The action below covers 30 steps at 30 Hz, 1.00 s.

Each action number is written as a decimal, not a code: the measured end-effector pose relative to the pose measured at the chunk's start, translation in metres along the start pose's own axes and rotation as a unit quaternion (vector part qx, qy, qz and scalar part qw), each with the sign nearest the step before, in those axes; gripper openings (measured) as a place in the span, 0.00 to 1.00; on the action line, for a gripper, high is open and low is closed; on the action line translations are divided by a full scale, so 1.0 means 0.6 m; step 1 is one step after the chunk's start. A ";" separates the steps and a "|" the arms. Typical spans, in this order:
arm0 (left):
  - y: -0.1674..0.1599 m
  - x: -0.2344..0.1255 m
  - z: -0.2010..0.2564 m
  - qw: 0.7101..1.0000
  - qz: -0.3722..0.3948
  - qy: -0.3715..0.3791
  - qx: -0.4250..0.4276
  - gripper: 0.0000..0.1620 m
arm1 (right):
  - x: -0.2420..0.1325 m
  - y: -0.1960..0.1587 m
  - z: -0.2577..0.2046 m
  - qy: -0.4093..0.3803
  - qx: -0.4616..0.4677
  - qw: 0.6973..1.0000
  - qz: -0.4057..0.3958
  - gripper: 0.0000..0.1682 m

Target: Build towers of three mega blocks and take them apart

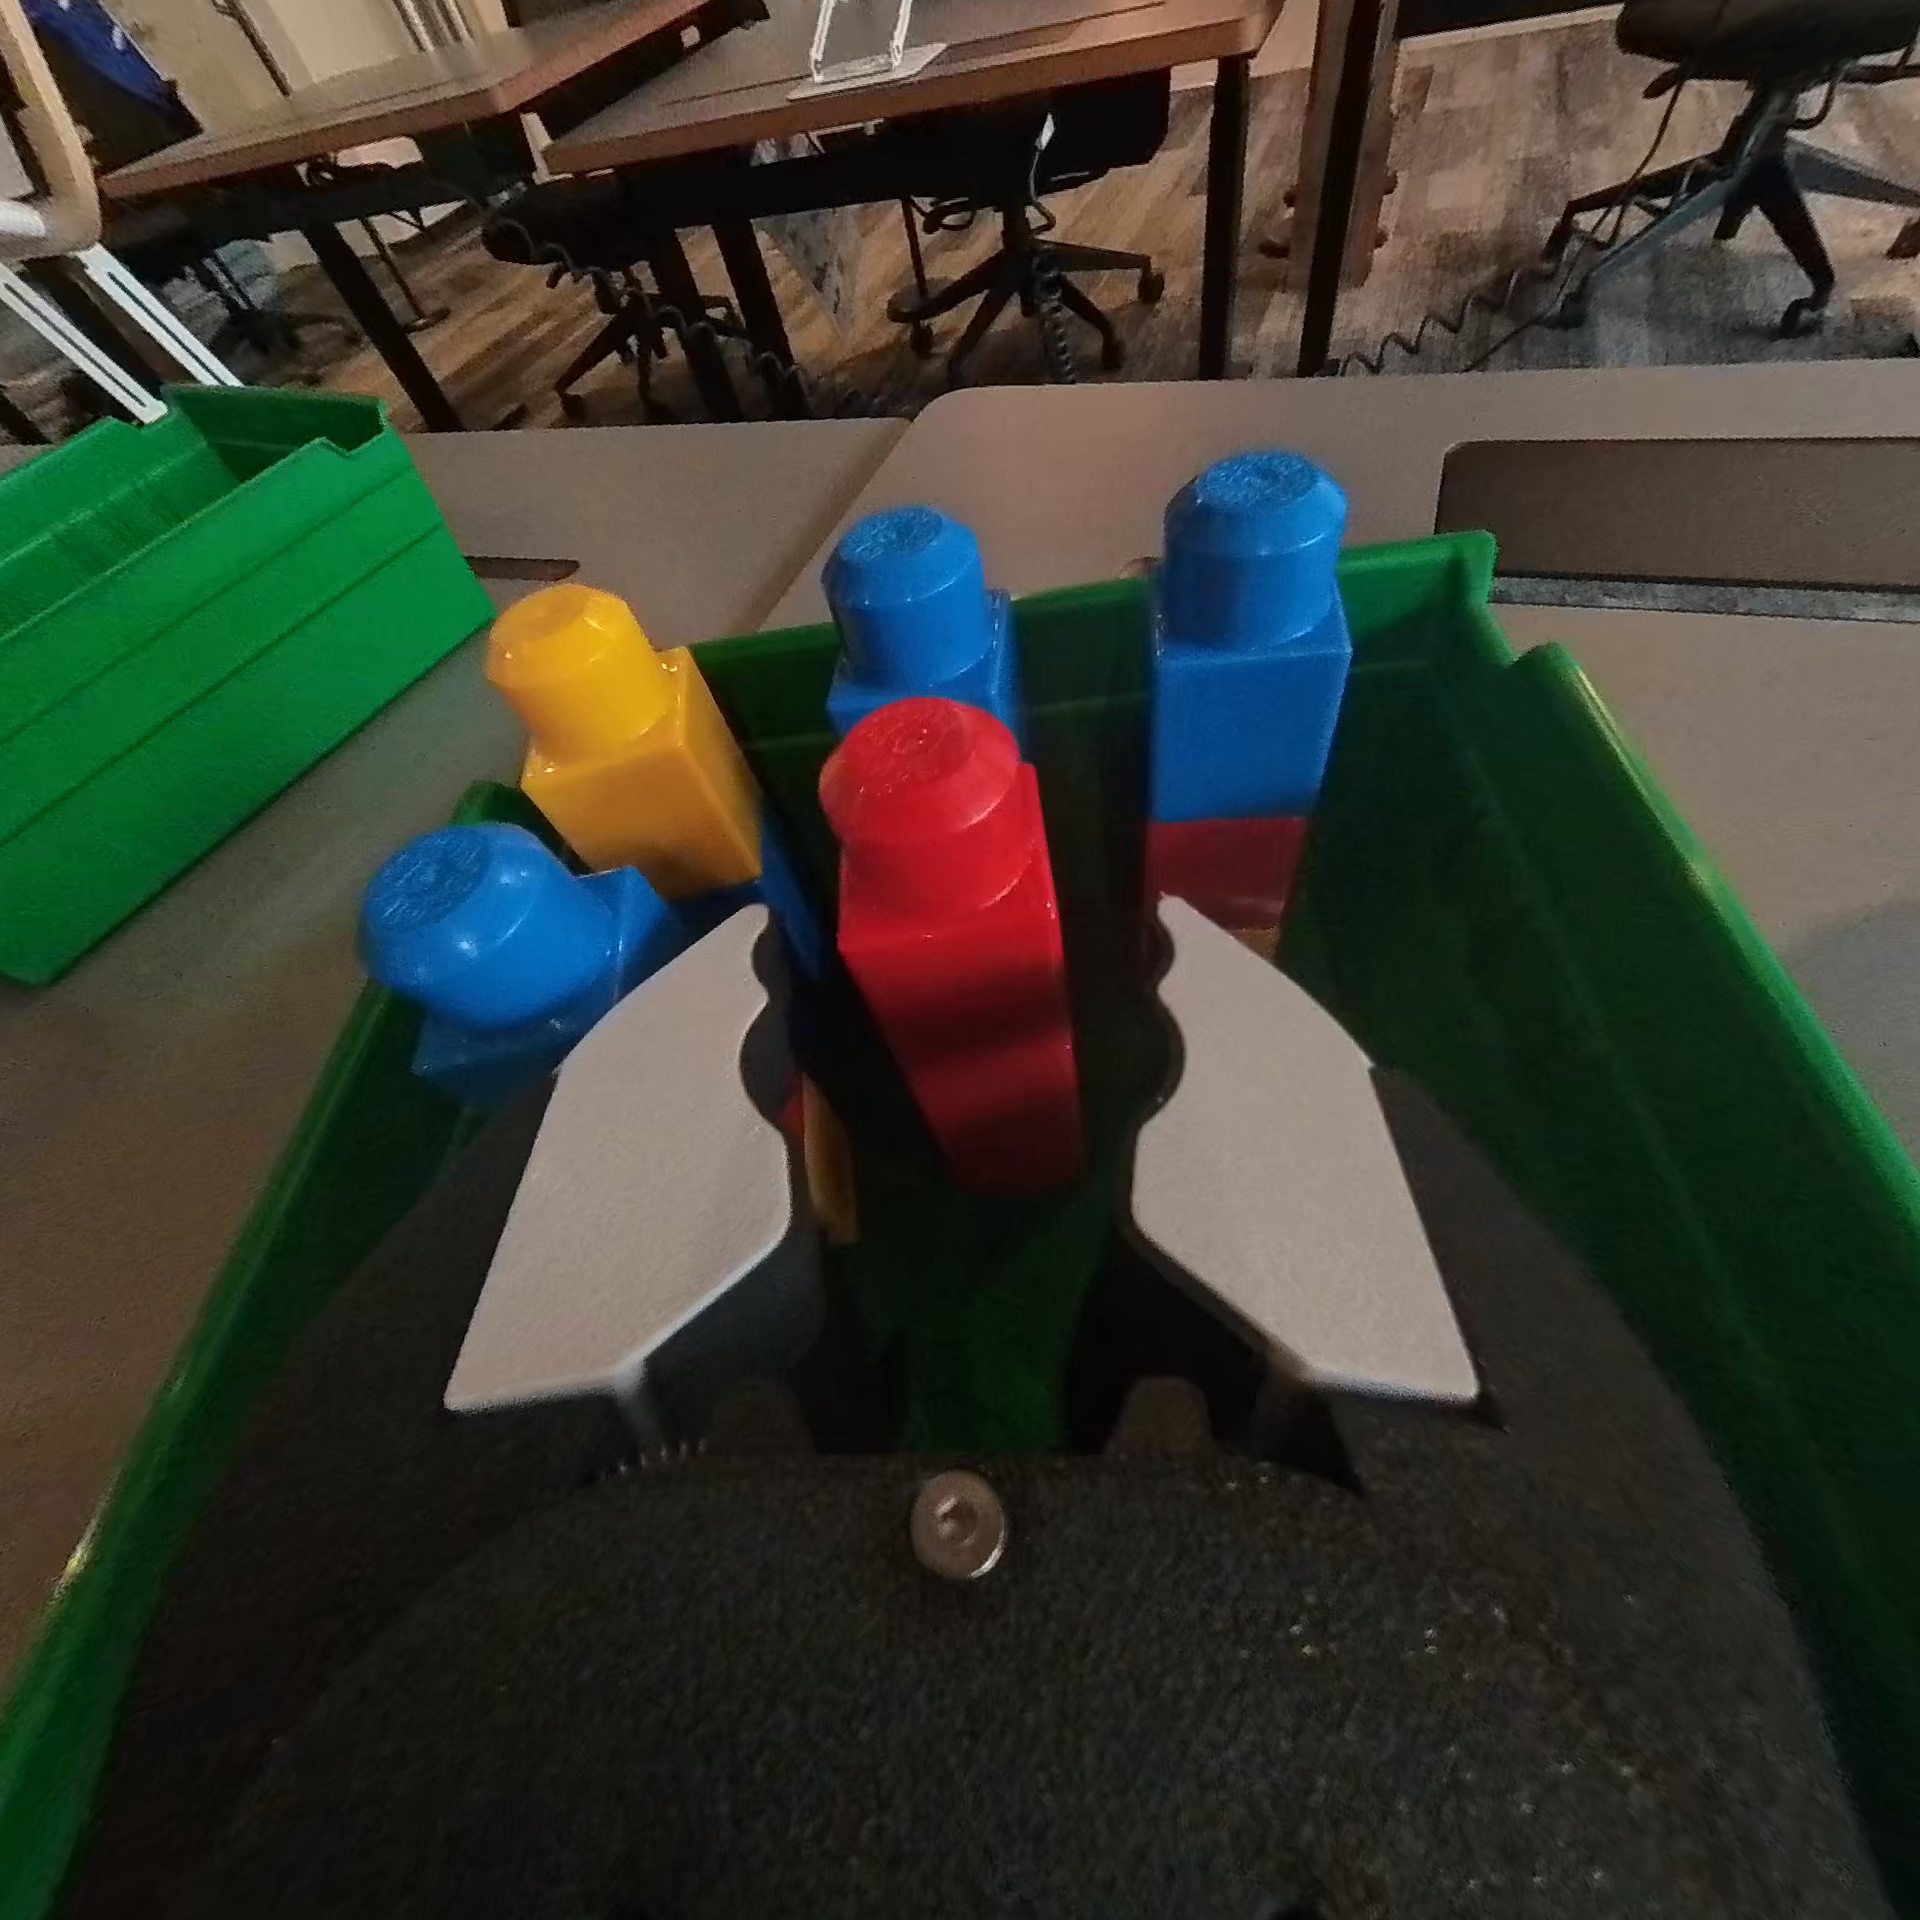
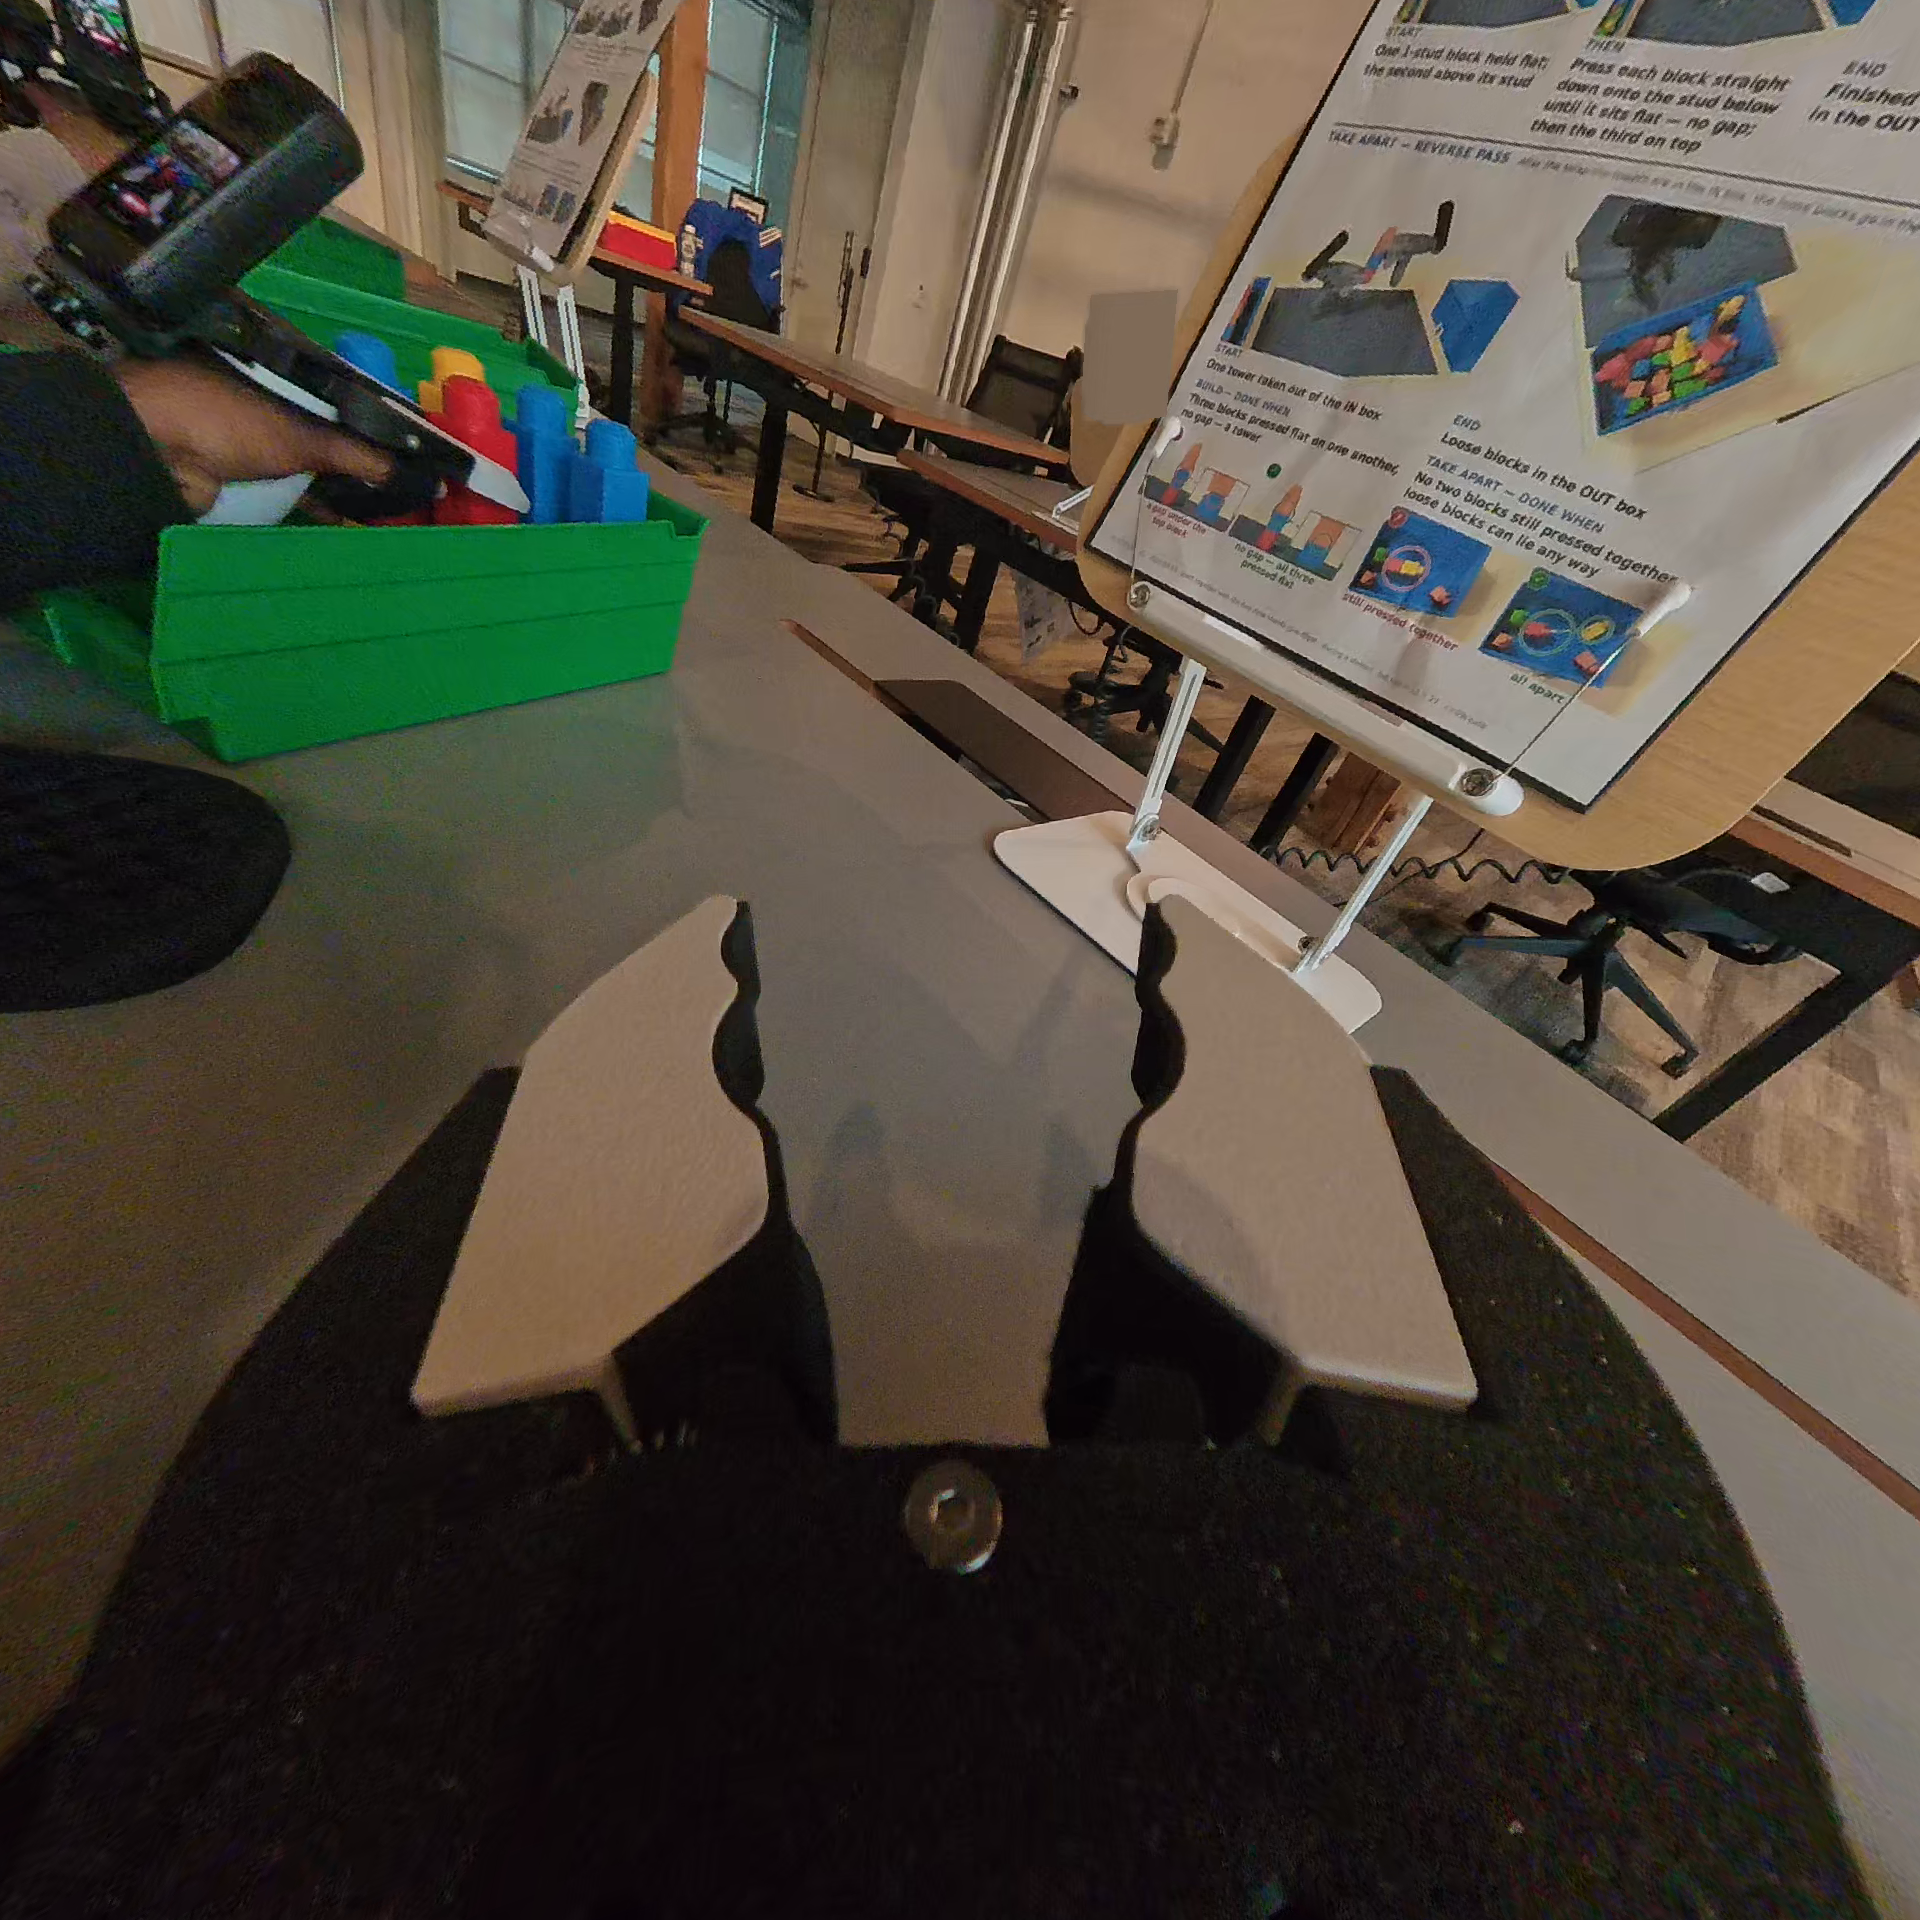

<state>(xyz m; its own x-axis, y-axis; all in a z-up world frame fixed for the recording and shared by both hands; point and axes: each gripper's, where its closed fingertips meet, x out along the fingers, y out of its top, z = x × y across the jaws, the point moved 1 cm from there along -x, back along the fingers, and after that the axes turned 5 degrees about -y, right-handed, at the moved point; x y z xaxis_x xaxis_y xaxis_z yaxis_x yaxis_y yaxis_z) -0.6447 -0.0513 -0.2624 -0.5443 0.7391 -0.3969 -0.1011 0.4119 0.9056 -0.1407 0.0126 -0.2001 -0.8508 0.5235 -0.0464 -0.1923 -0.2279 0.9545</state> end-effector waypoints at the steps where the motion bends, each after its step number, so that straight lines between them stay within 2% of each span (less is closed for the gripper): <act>1: 0.000 0.002 -0.001 1.000 0.001 0.003 0.001 0.38 | 0.000 -0.001 0.000 0.001 0.000 1.000 -0.001 0.42; 5: 0.002 0.007 -0.002 1.000 0.005 0.006 -0.003 0.32 | 0.001 -0.003 -0.001 0.003 0.000 1.000 -0.005 0.42; 7: 0.002 0.008 -0.003 1.000 0.005 0.008 -0.003 0.24 | 0.002 -0.005 -0.002 0.004 -0.001 1.000 -0.008 0.42; 15: 0.014 -0.007 0.002 1.000 0.016 -0.010 0.004 0.22 | 0.003 -0.009 -0.003 0.007 -0.001 1.000 -0.013 0.42; 23: 0.095 -0.085 0.034 0.993 0.099 -0.049 0.034 0.22 | 0.007 -0.012 -0.010 0.016 -0.006 1.000 -0.018 0.42; 30: 0.172 -0.181 0.126 0.971 0.181 -0.152 0.034 0.22 | 0.019 -0.007 -0.028 0.031 -0.017 0.999 -0.015 0.42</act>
<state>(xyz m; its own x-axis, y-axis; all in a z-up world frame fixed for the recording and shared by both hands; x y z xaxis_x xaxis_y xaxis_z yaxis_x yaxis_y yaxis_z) -0.5332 -0.0486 -0.1374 -0.2613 0.9612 -0.0888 0.1120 0.1215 0.9863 -0.1576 0.0058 -0.2096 -0.8727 0.4789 -0.0949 -0.2344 -0.2405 0.9419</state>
